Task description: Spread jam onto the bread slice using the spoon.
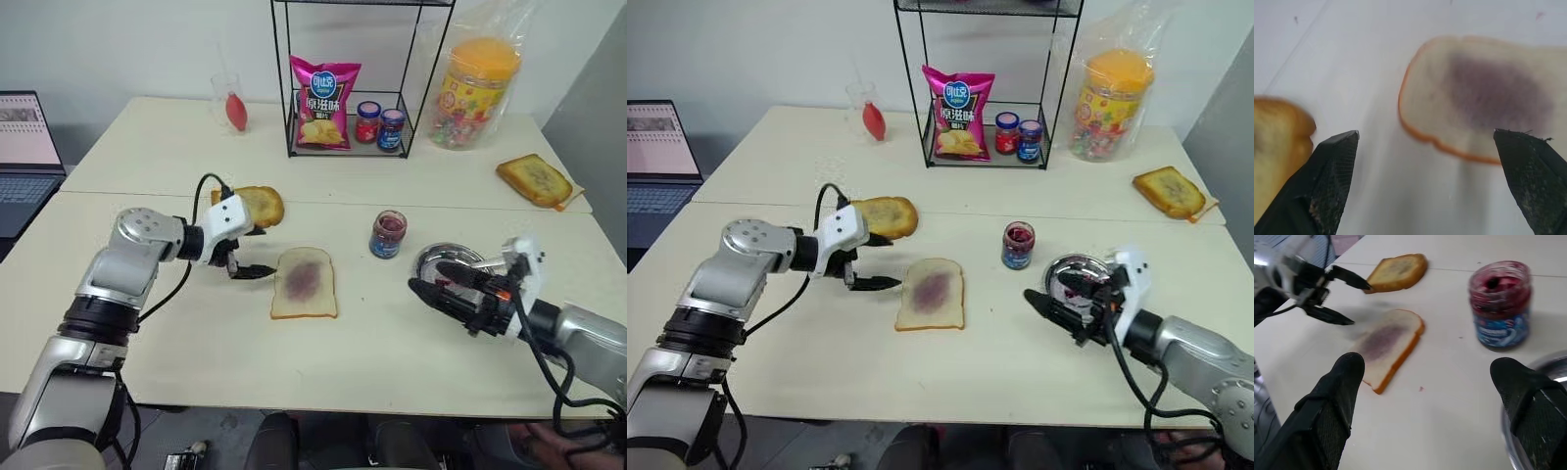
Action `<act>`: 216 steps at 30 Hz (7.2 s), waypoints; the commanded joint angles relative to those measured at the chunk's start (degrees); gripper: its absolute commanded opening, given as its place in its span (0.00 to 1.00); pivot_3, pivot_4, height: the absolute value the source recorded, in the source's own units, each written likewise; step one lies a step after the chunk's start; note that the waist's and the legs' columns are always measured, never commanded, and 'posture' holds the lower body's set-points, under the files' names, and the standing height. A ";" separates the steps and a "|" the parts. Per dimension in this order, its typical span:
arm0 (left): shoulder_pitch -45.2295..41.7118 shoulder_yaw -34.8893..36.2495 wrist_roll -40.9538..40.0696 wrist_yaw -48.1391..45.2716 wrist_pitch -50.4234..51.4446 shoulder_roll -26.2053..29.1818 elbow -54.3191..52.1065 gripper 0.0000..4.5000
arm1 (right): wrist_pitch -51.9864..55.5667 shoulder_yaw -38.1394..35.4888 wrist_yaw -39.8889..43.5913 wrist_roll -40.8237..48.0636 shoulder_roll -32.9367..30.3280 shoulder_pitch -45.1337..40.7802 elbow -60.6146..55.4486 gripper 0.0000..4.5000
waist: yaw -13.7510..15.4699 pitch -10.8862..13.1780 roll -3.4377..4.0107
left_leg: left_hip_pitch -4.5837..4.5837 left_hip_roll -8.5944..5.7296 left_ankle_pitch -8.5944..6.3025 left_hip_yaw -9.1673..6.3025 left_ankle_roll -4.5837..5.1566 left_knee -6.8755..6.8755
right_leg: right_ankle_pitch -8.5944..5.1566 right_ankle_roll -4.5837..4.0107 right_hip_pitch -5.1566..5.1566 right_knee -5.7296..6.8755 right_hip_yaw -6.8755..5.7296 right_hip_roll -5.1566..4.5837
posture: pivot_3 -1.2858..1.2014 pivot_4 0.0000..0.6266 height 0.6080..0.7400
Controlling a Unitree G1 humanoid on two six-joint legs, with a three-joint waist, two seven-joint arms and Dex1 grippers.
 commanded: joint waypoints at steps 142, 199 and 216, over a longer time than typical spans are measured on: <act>4.02 6.19 -8.40 19.46 3.46 -11.02 -12.87 1.00 | -2.82 13.64 3.35 -41.71 29.22 -39.45 33.29 0.01 | -1.74 0.06 0.49 | 0.15 0.09 0.05 0.06 0.05 -0.04 | 0.41 -0.19 0.00 0.03 0.11 0.17 | 0.52 0.24 1.00; 2.85 5.86 -7.43 17.13 1.12 -11.72 -10.97 1.00 | 3.33 1.91 -11.21 -25.59 29.09 -46.64 32.88 0.01 | -1.83 0.07 0.51 | 0.01 0.10 0.05 0.08 0.06 -0.13 | 0.33 -0.09 -0.19 0.01 0.11 0.17 | 0.52 0.24 1.00; 2.98 5.97 -7.51 16.31 0.66 -11.61 -10.98 1.00 | 6.51 -5.68 -17.00 -17.08 32.36 -46.21 33.69 0.01 | -1.82 0.07 0.51 | 0.00 0.10 0.05 0.08 0.07 -0.13 | 0.31 -0.05 -0.19 0.01 0.11 0.17 | 0.52 0.24 1.00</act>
